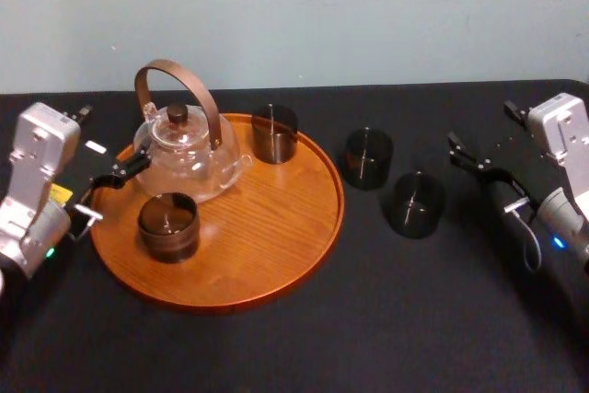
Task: Pick up the glass from the table and place it on the tray.
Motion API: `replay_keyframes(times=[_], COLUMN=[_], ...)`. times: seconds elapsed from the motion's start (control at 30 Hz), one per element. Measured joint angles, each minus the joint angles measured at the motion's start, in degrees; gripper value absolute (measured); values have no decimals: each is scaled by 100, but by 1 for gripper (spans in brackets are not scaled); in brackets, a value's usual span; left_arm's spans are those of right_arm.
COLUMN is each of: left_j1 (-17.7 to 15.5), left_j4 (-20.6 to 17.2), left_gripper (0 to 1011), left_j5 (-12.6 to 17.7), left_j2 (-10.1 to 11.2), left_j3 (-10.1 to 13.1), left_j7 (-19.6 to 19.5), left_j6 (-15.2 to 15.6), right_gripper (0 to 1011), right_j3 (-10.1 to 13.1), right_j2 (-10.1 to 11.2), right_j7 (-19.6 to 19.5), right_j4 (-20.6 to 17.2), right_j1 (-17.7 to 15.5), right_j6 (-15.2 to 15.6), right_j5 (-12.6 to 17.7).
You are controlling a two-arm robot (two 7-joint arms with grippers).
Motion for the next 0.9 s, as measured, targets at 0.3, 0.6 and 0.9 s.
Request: replay_keyframes(times=[0.3, 0.6, 0.9], left_j1=[0, 0, 0], left_j4=[0, 0, 0], left_gripper=[1002, 1001, 1002], left_j5=[0, 0, 0], left_j2=[-1, 0, 0], left_j3=[0, 0, 0], left_j7=[0, 0, 0], left_j6=[0, 0, 0], right_gripper=[1002, 1002, 1002], right_j3=[0, 0, 0], right_j2=[0, 0, 0], right_j7=[0, 0, 0], right_j4=[0, 0, 0], right_j1=[0, 0, 0], right_j6=[0, 0, 0], right_j5=[0, 0, 0])
